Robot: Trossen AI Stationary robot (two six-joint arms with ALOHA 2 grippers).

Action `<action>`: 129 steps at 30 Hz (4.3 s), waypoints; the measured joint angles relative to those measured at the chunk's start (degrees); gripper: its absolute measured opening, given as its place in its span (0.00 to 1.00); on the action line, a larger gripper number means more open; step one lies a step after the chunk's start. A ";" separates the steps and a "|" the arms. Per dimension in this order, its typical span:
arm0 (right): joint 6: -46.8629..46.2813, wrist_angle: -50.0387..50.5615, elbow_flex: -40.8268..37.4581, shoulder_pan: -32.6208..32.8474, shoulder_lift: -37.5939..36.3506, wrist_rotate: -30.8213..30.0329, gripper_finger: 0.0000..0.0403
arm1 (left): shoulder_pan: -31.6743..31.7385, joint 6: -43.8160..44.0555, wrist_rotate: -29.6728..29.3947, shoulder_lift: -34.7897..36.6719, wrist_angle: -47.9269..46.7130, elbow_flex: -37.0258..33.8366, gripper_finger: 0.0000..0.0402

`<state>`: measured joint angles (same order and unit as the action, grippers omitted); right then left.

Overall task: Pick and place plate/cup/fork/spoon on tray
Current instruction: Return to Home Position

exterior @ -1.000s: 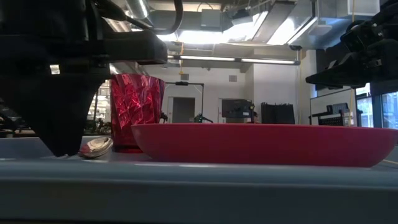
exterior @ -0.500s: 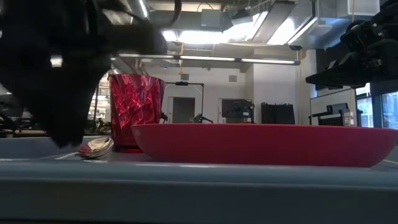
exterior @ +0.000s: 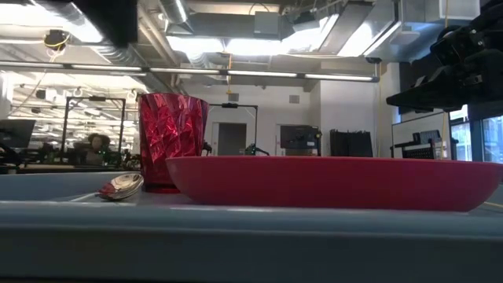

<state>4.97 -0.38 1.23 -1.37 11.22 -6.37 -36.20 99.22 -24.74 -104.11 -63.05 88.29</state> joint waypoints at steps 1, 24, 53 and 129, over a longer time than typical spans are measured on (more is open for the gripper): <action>0.00 0.00 0.01 -0.01 0.00 -0.02 0.22 | -0.34 -2.51 -0.51 1.04 0.70 0.04 0.13; 0.00 0.00 0.01 -0.02 0.02 0.00 0.22 | -18.59 -43.31 -33.21 26.21 19.04 -27.45 0.13; 0.00 -0.01 0.00 0.00 0.02 0.00 0.22 | 16.74 -95.02 35.55 71.70 101.02 -87.09 0.13; -6.26 6.94 7.50 0.00 -0.12 1.53 0.22 | 31.42 -95.34 48.01 94.74 67.74 -85.24 0.13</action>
<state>-1.29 6.56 8.73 -1.37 11.10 -4.84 -4.78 3.88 23.27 -9.37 4.69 3.05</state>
